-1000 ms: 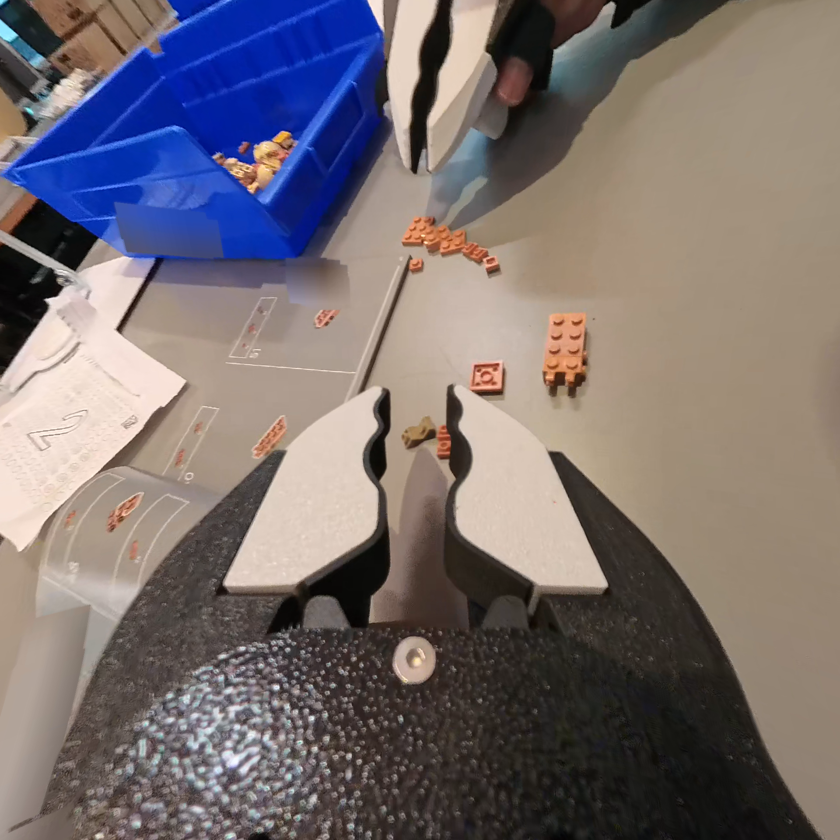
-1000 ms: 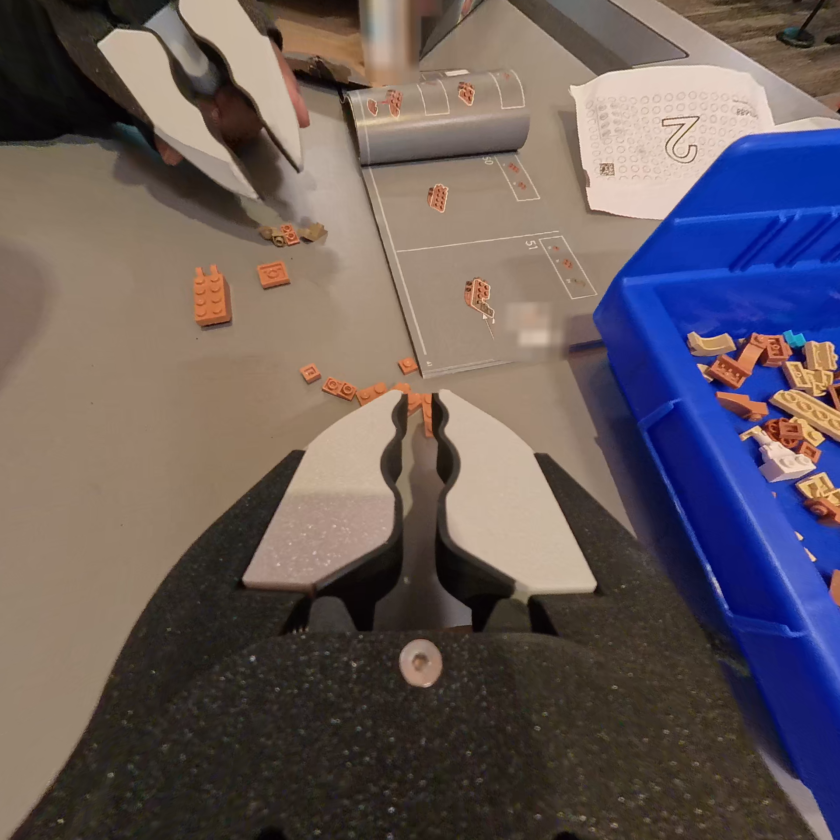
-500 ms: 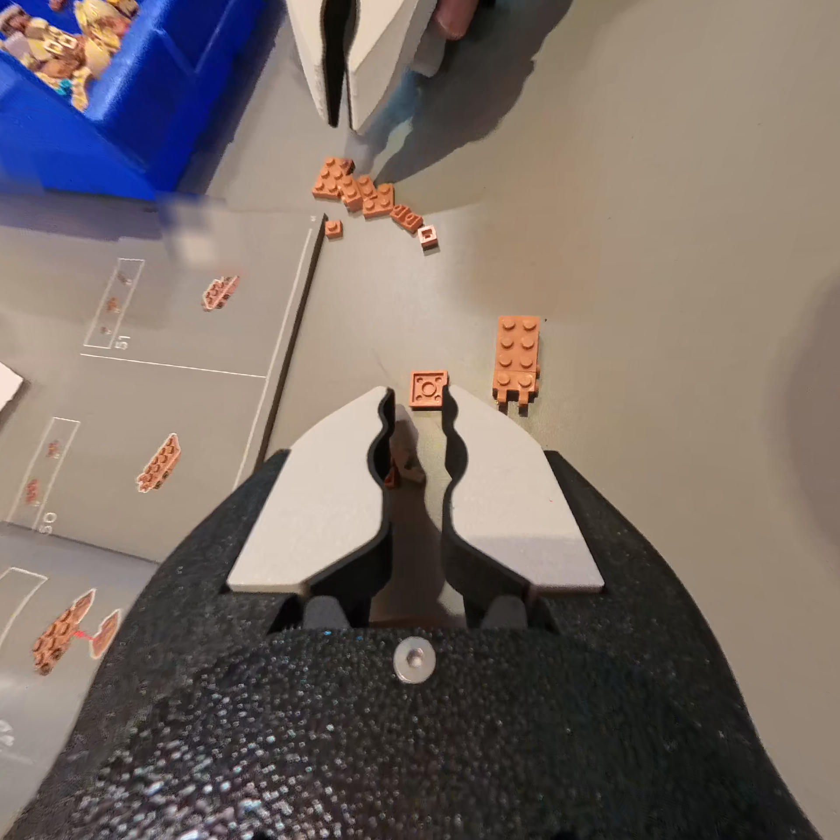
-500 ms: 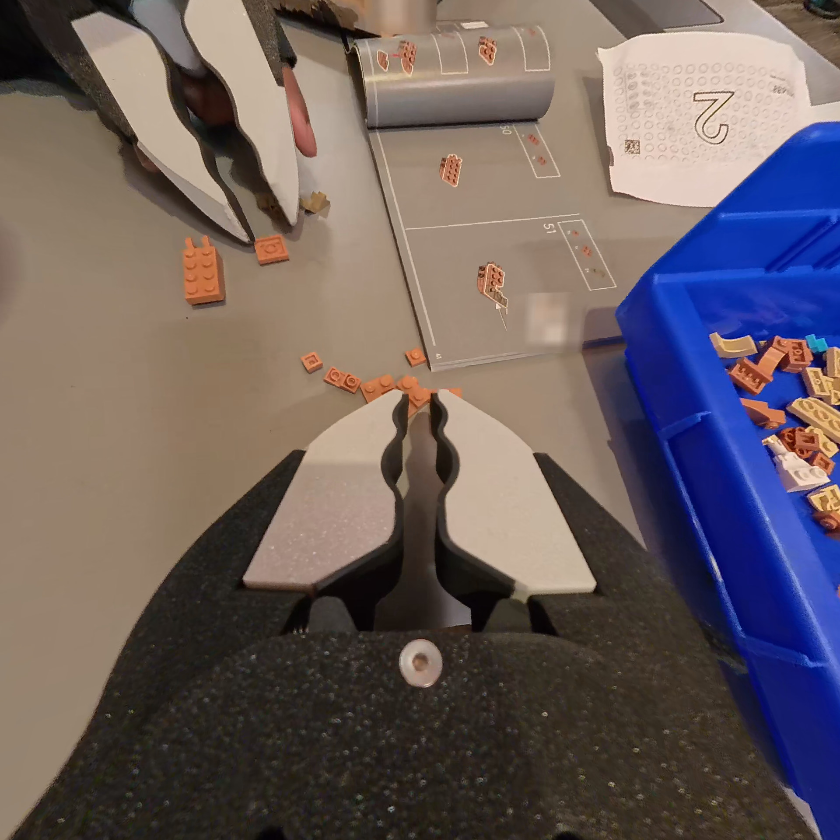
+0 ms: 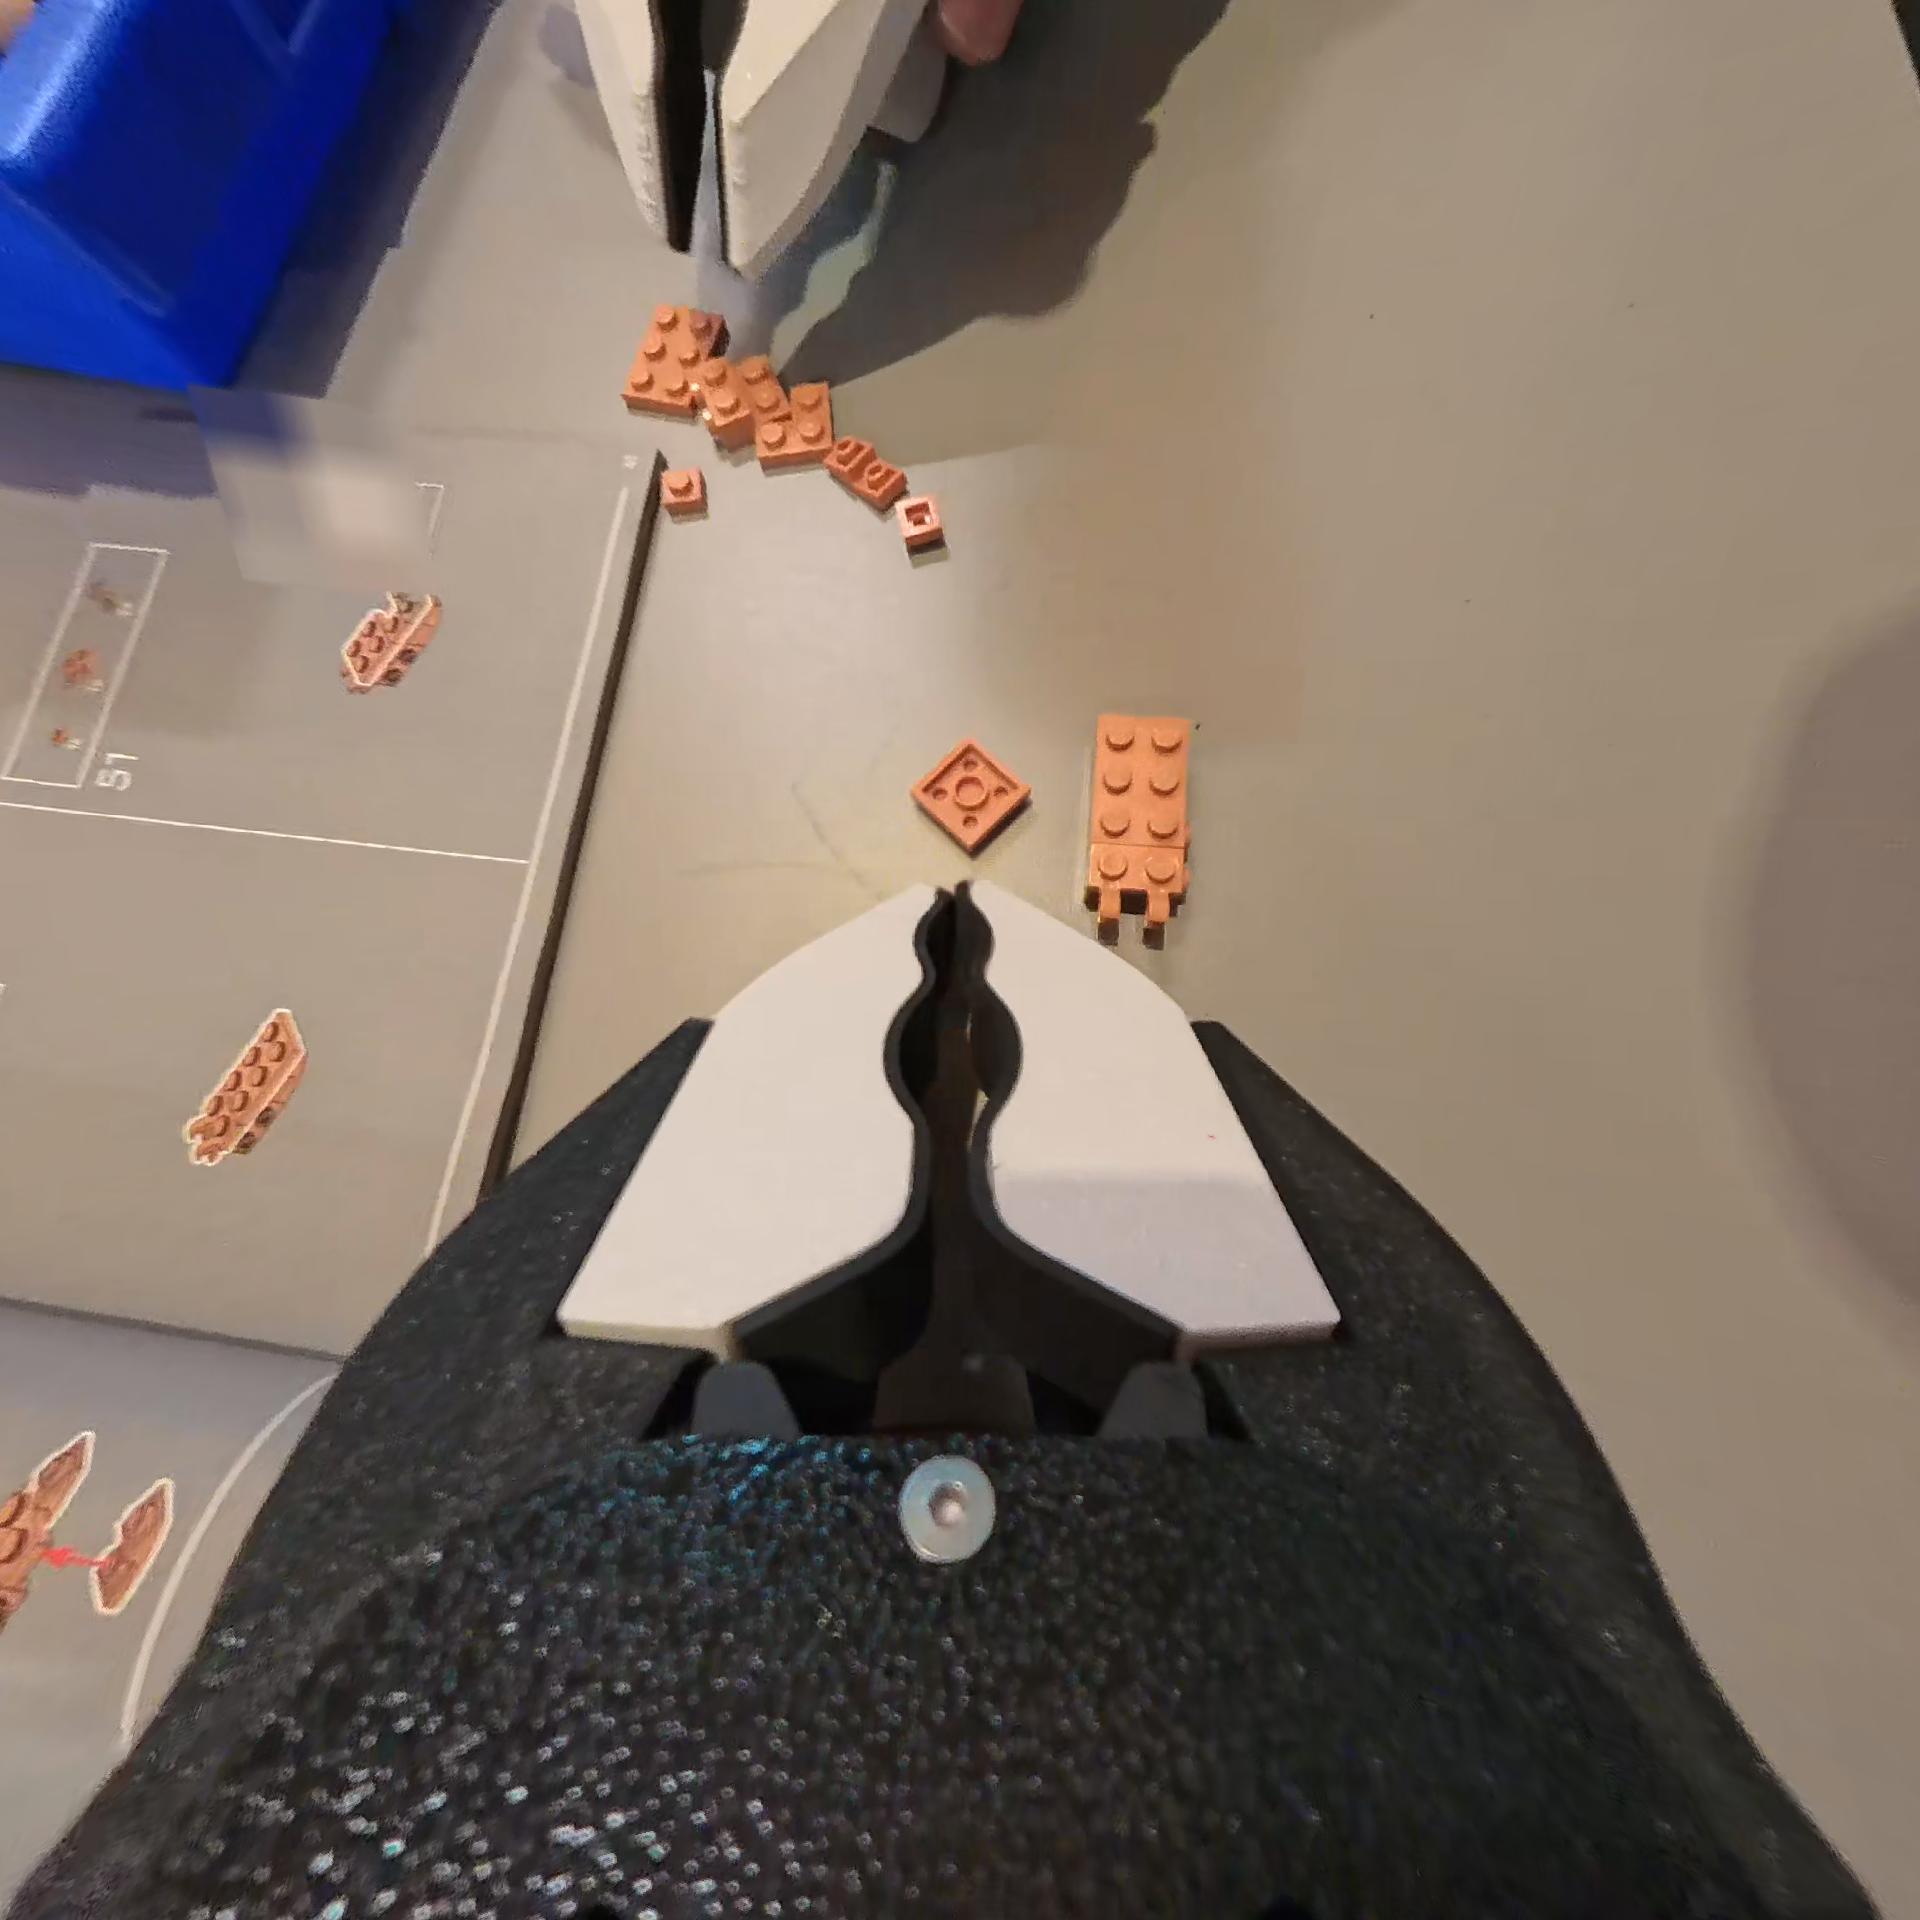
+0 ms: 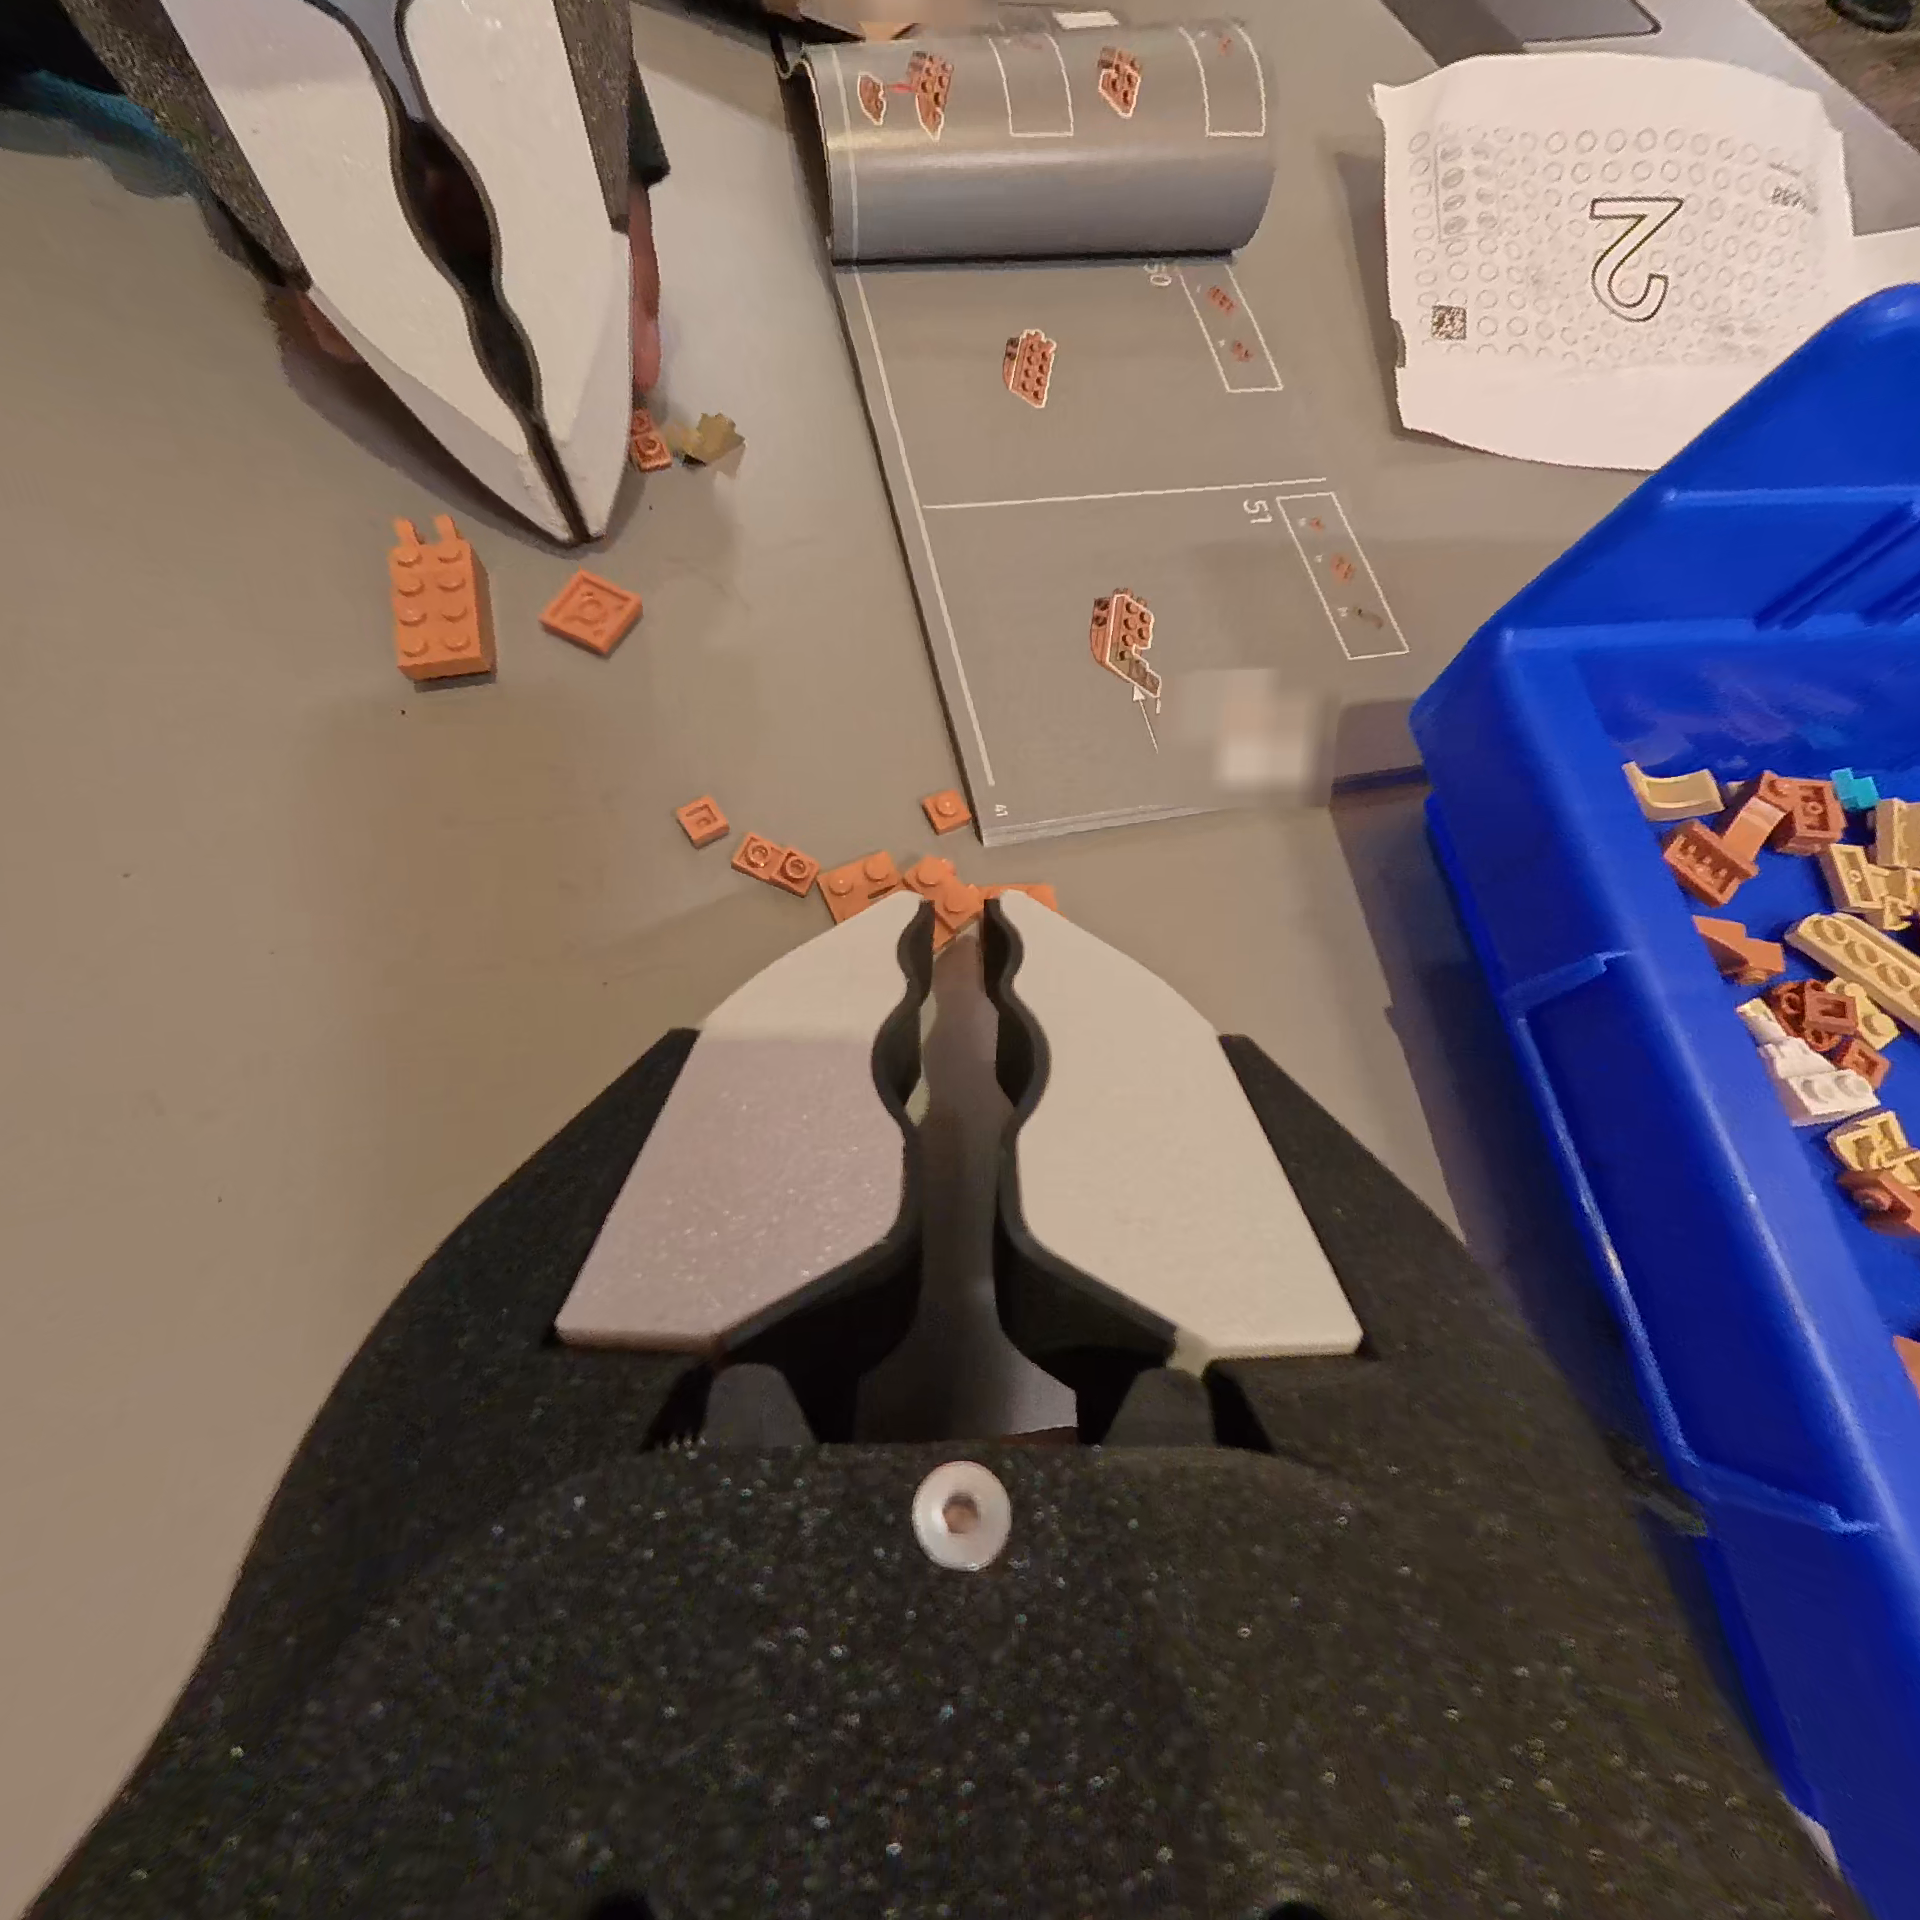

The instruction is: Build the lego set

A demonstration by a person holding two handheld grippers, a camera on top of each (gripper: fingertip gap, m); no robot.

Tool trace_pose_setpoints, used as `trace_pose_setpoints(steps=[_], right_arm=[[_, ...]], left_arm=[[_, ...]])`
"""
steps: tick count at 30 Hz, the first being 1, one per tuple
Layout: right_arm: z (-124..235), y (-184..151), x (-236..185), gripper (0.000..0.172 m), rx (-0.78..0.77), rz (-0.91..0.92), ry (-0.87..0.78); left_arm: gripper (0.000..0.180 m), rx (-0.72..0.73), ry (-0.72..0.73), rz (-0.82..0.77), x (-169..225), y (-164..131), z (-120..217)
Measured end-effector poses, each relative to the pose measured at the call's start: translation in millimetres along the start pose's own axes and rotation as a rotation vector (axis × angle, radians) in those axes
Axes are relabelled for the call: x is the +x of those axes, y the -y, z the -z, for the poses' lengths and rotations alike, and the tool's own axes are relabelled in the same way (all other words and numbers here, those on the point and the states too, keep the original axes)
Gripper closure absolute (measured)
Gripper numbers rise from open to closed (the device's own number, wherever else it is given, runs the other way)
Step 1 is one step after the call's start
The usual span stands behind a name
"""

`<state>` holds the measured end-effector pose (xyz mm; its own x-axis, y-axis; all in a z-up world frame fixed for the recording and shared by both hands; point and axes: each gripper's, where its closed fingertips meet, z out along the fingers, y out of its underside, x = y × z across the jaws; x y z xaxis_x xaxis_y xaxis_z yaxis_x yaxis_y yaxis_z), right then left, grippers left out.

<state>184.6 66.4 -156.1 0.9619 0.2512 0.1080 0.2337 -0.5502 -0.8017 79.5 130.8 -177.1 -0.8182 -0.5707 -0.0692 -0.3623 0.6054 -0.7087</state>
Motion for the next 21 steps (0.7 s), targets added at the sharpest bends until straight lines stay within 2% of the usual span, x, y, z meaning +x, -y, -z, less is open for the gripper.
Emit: trace_pose_setpoints(steps=[3,7,12,17,21], right_arm=[[0.3,0.2,0.0,0.163,0.002,-0.004,0.004],[-1.4,-1.3,-1.2,0.163,-0.015,0.000,0.014],[-2.0,-2.1,-2.9,0.163,-0.021,0.007,0.022],[-0.2,-1.1,-4.0,0.163,-0.007,-0.003,0.042],[2.9,0.9,-6.1,0.163,0.021,-0.021,0.082]], left_arm=[[0.178,0.011,0.009,-0.017,0.1,1.4,1.0],[0.165,0.060,-0.023,-0.077,3.1,12.8,1.3],[0.157,-0.038,-0.059,-0.228,-7.0,14.6,2.9],[0.156,-0.071,-0.178,-0.346,-11.9,29.9,1.1],[0.157,-0.124,-0.271,-0.398,-8.9,28.7,-2.5]])
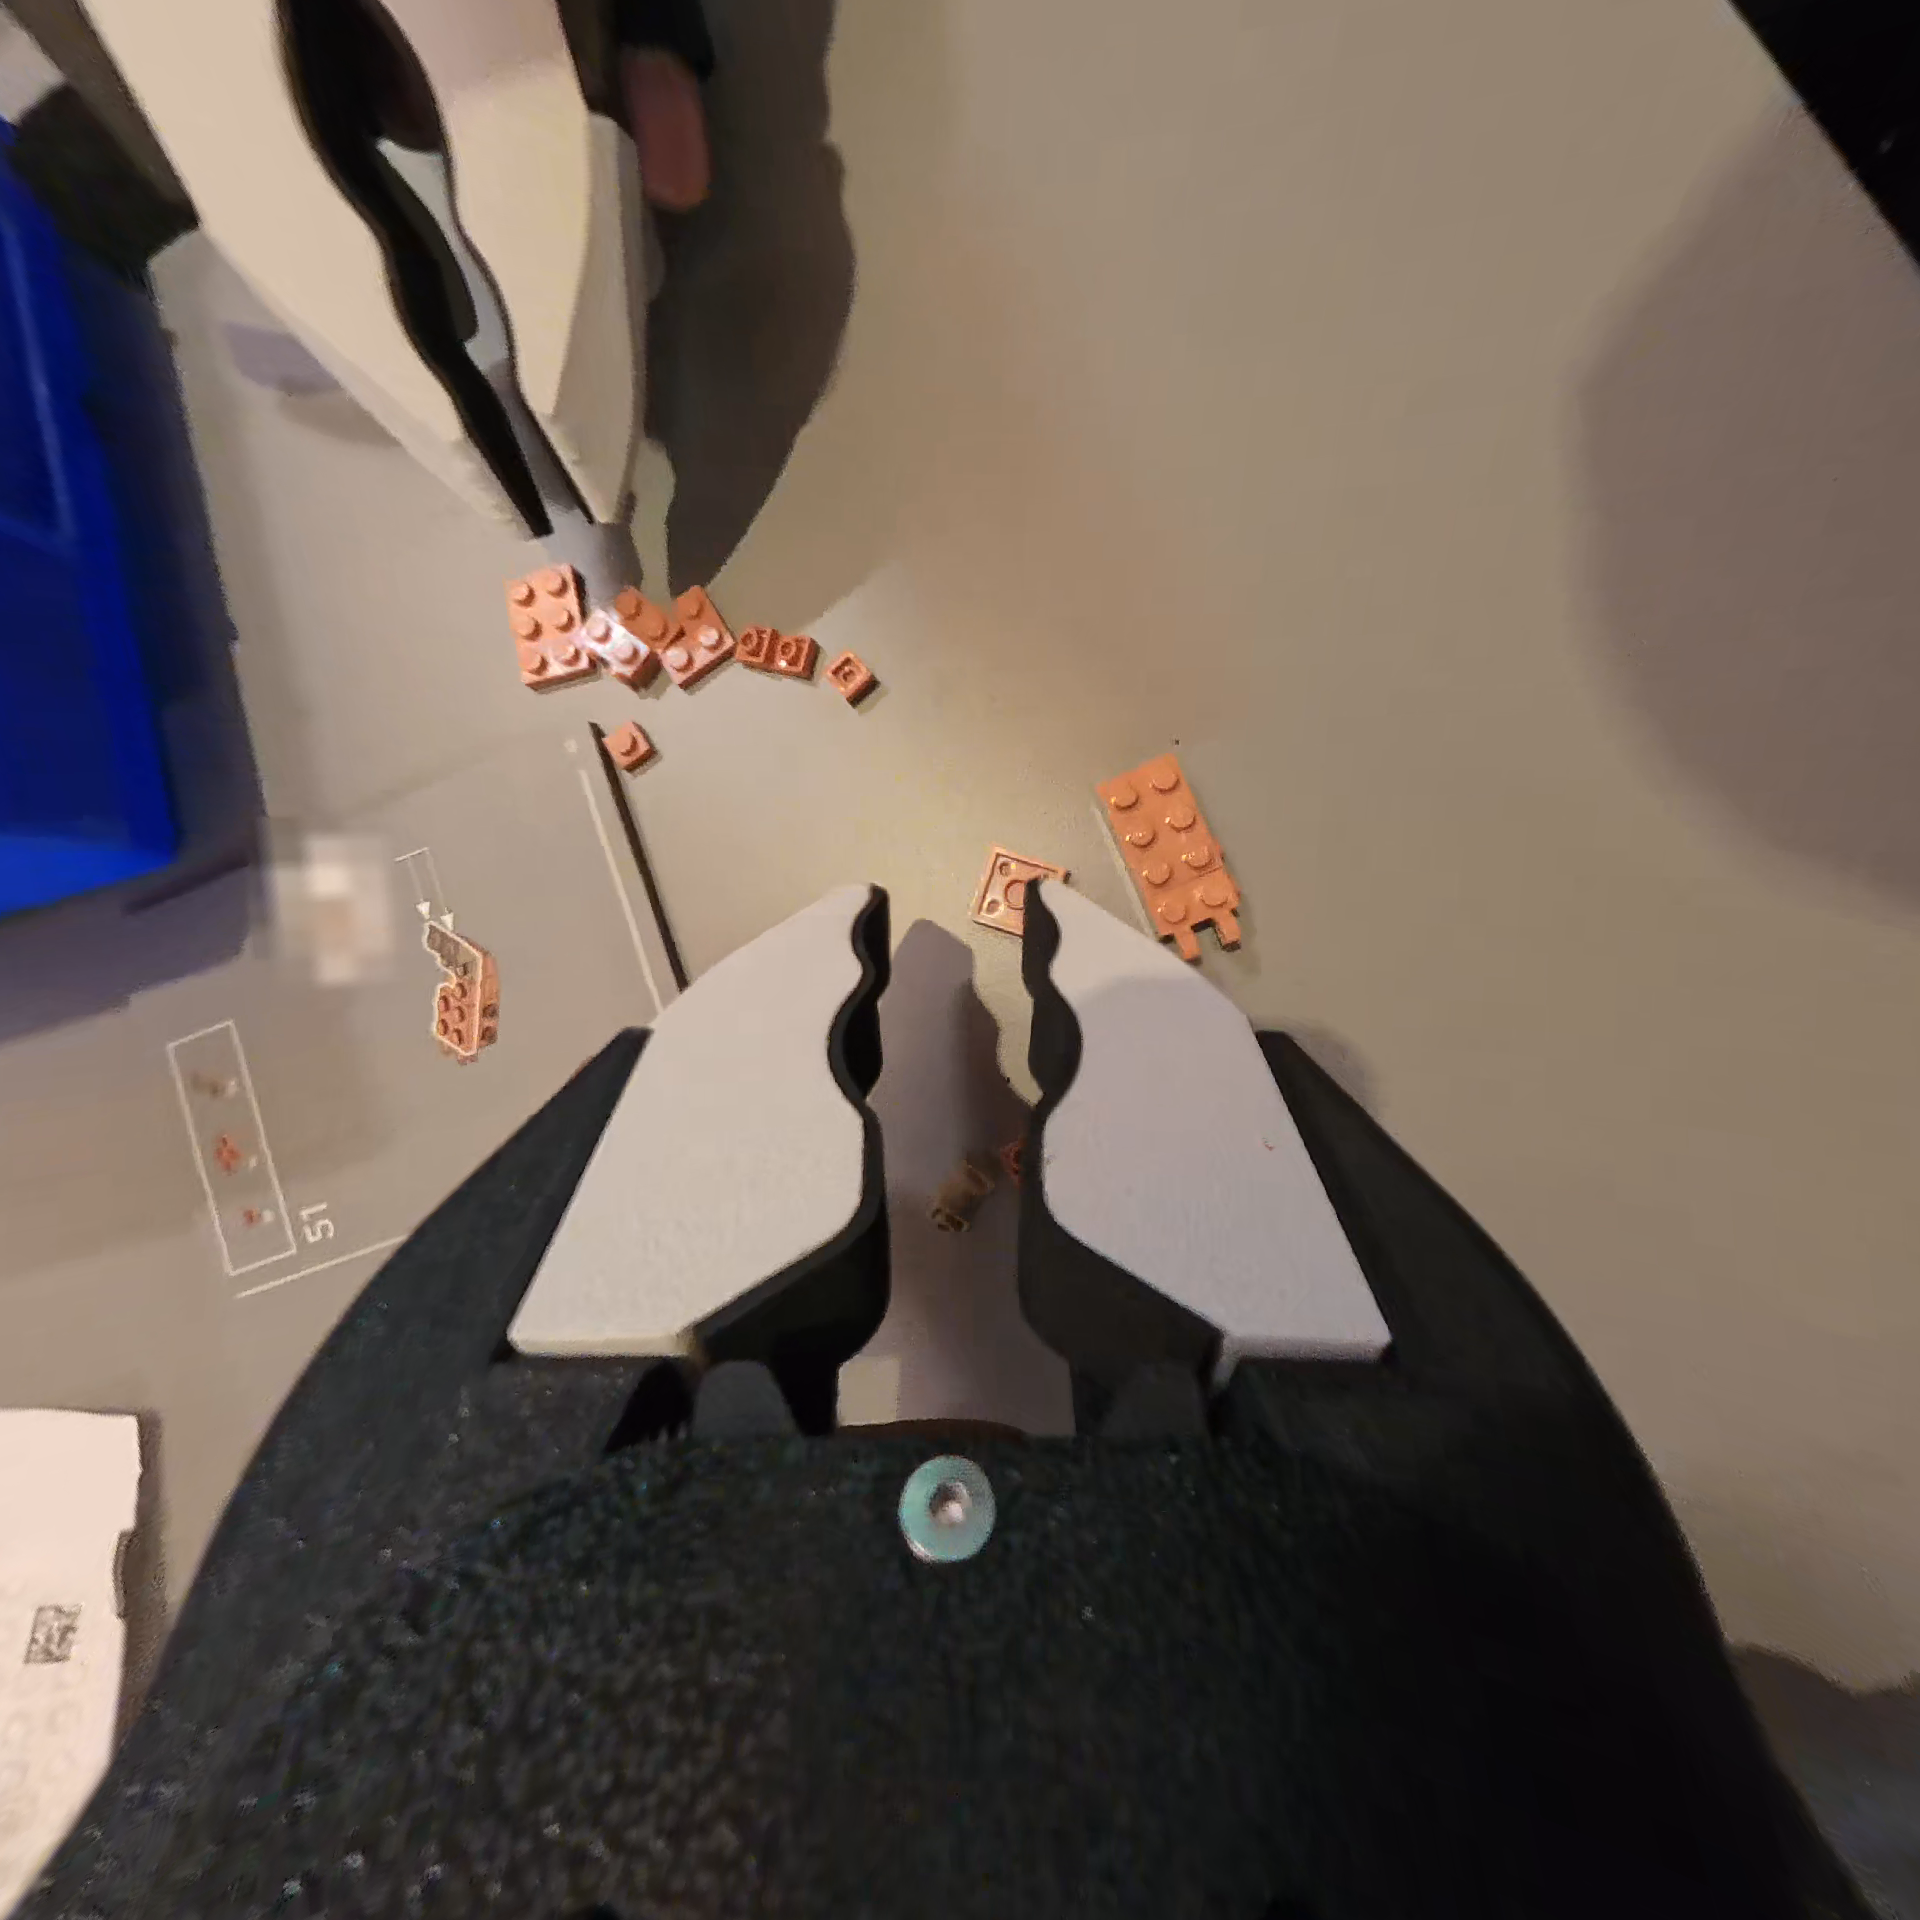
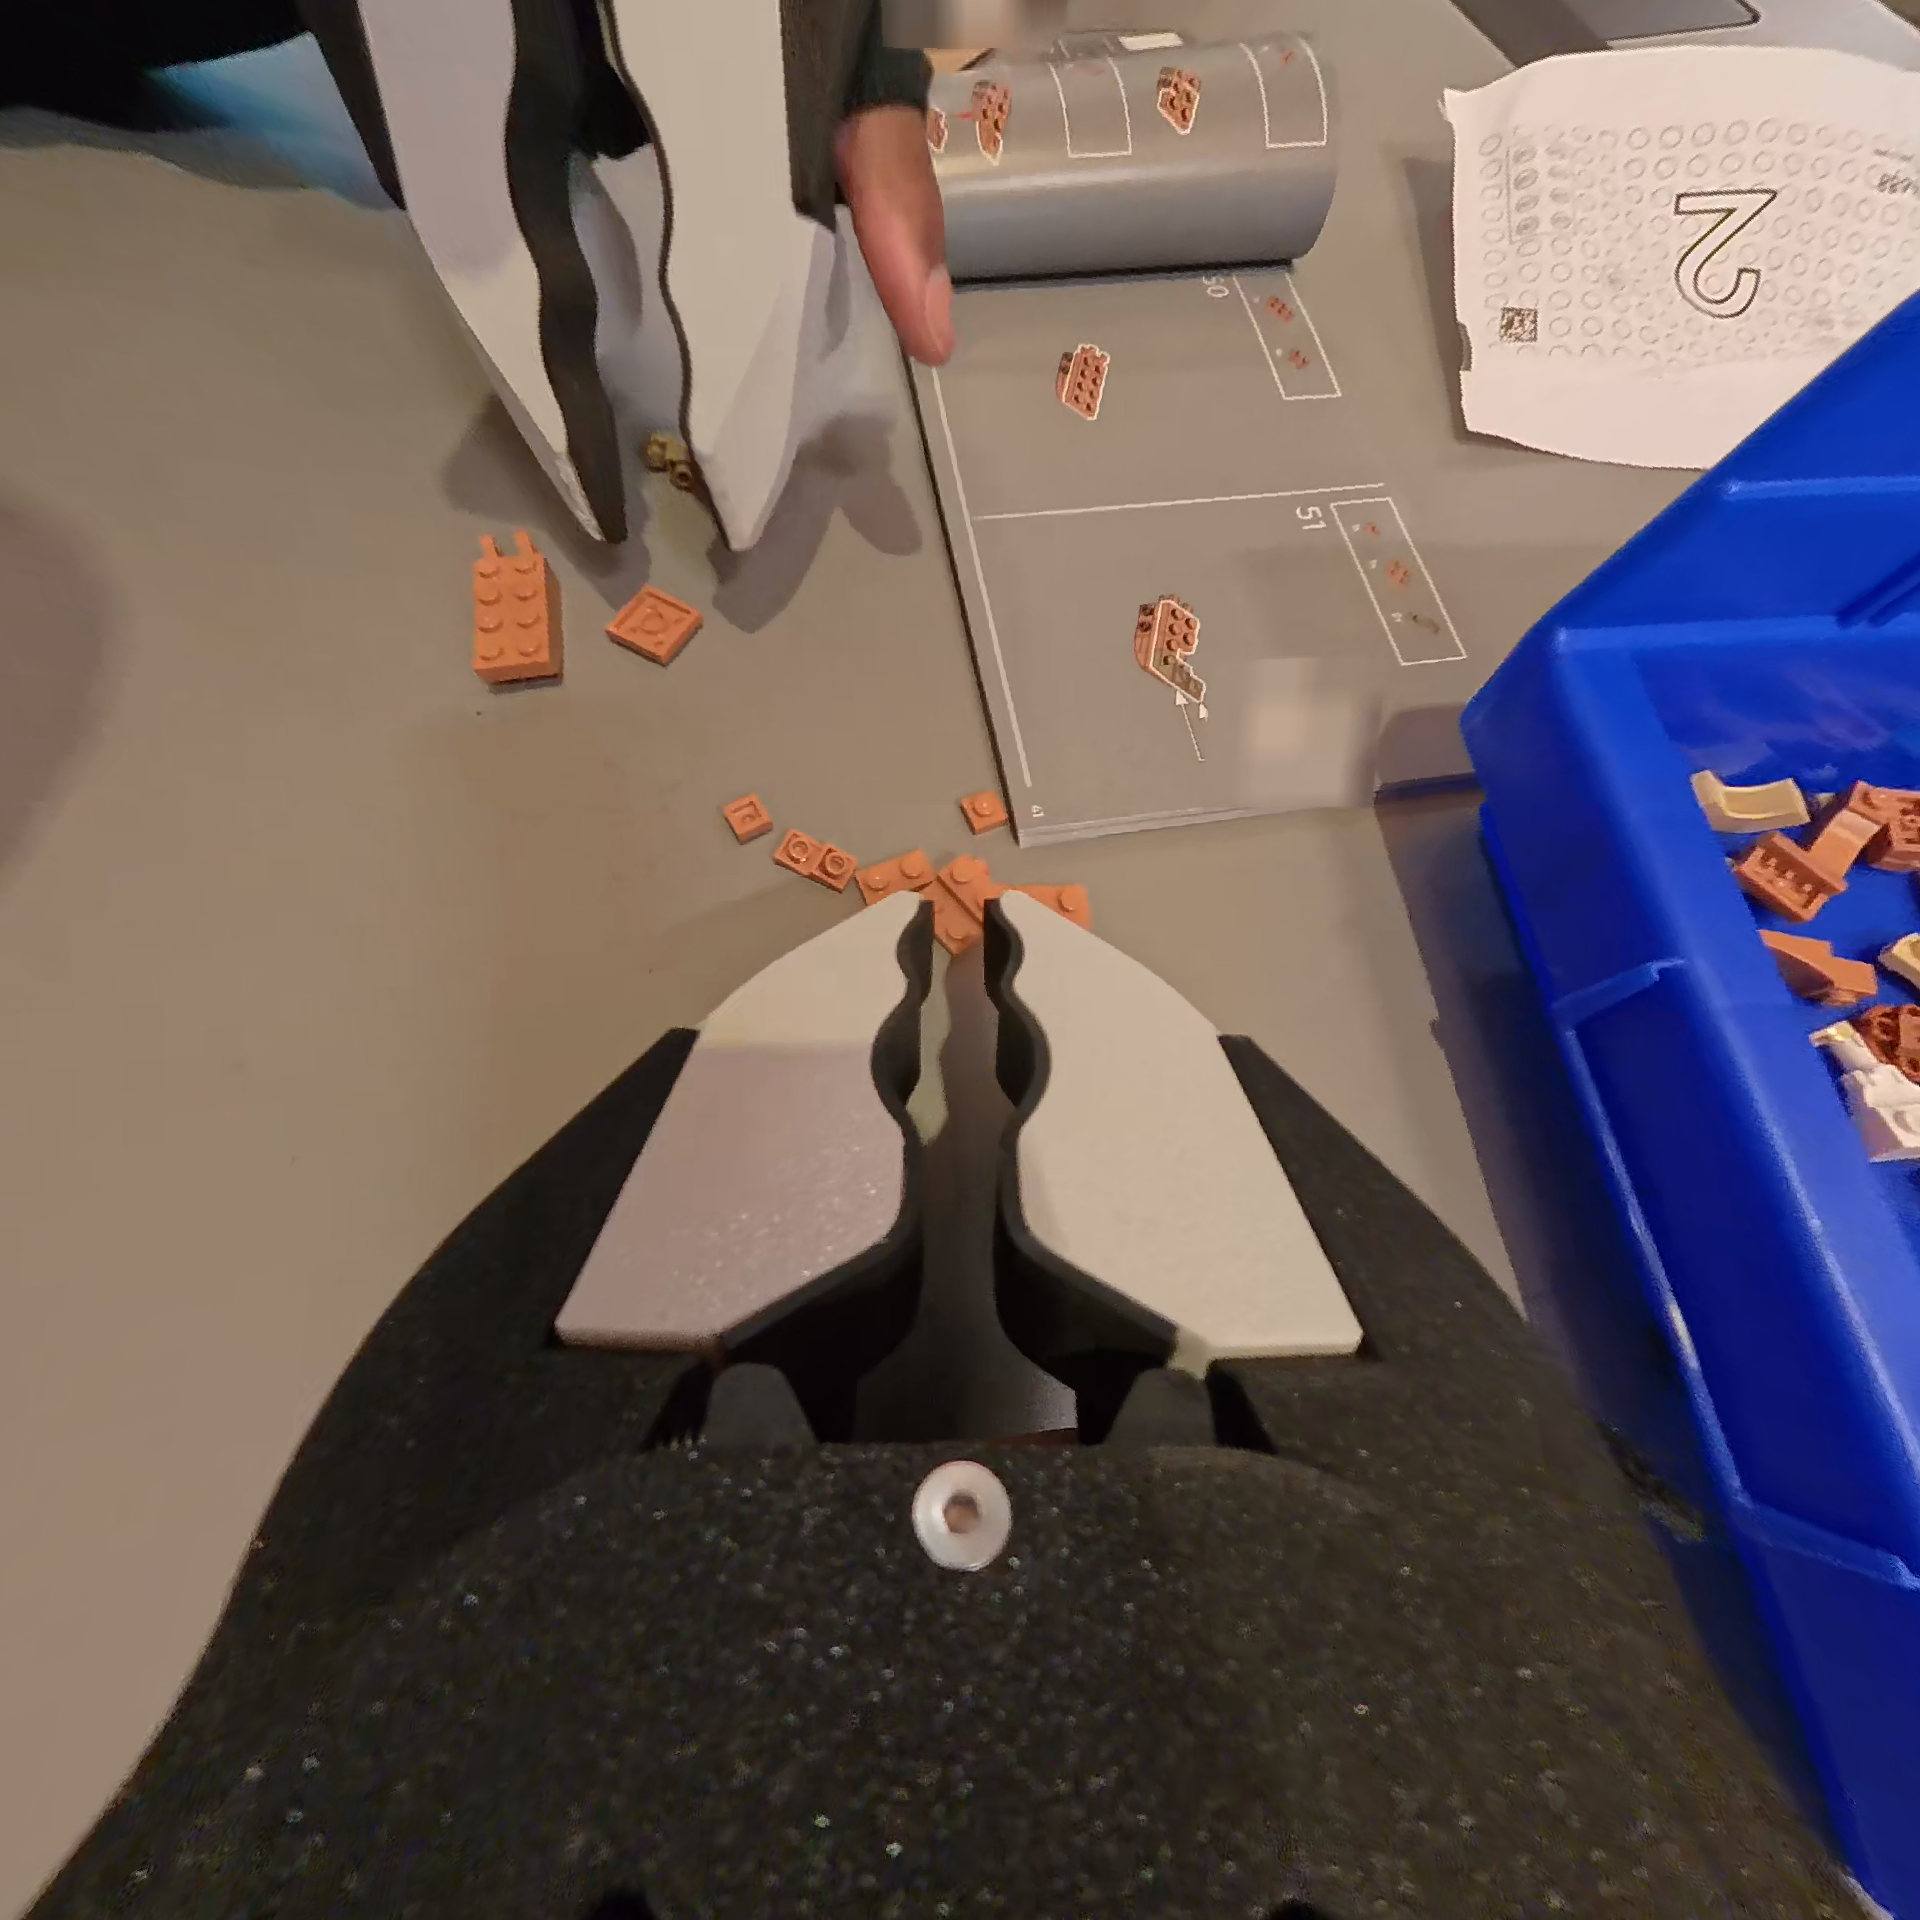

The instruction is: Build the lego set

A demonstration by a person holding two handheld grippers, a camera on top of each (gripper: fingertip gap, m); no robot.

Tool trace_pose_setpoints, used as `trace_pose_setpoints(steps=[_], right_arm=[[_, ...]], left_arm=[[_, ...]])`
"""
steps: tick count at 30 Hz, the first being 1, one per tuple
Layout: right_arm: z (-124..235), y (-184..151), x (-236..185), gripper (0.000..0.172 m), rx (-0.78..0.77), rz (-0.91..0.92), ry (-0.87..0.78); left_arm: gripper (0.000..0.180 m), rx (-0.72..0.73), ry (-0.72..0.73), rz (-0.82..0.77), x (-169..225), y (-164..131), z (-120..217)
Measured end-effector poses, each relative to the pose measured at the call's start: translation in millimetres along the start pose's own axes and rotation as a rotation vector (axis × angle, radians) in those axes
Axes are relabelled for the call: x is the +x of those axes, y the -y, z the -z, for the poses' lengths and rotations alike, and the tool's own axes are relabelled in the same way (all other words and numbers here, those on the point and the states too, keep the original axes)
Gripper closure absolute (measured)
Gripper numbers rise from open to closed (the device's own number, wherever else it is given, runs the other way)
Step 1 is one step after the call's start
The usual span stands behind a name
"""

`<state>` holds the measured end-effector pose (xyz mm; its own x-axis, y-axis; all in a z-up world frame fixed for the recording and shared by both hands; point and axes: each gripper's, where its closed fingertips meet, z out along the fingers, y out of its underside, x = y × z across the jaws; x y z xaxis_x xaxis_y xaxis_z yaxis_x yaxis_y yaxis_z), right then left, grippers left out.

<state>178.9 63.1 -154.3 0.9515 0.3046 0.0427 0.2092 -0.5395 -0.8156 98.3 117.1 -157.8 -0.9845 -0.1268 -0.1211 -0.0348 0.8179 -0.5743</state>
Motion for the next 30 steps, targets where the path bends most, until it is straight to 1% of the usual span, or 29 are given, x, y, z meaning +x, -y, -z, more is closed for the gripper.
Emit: trace_pose_setpoints(steps=[7,17,21,26,29,30], right_arm=[[2.0,0.9,-2.7,0.163,0.016,-0.010,0.031],[1.2,-0.3,-3.9,0.163,0.008,-0.002,0.032],[1.1,-0.6,-4.1,0.163,0.007,0.001,0.033],[1.7,0.3,-3.4,0.163,0.014,0.002,0.025],[3.4,2.9,-1.2,0.162,0.034,0.015,-0.006],[4.0,3.9,-0.5,0.162,0.042,0.021,-0.018]], left_arm=[[0.158,-0.034,-0.108,-0.046,10.0,-2.4,-6.0],[0.158,-0.069,-0.130,-0.089,13.1,-6.7,-12.4],[0.164,-0.089,-0.138,-0.082,13.7,-10.9,-18.1],[0.165,-0.068,-0.125,-0.024,15.3,-10.4,-17.6],[0.165,0.024,-0.066,0.044,14.7,-5.4,-11.2],[0.165,0.067,-0.021,0.075,10.8,-2.1,-6.9]])
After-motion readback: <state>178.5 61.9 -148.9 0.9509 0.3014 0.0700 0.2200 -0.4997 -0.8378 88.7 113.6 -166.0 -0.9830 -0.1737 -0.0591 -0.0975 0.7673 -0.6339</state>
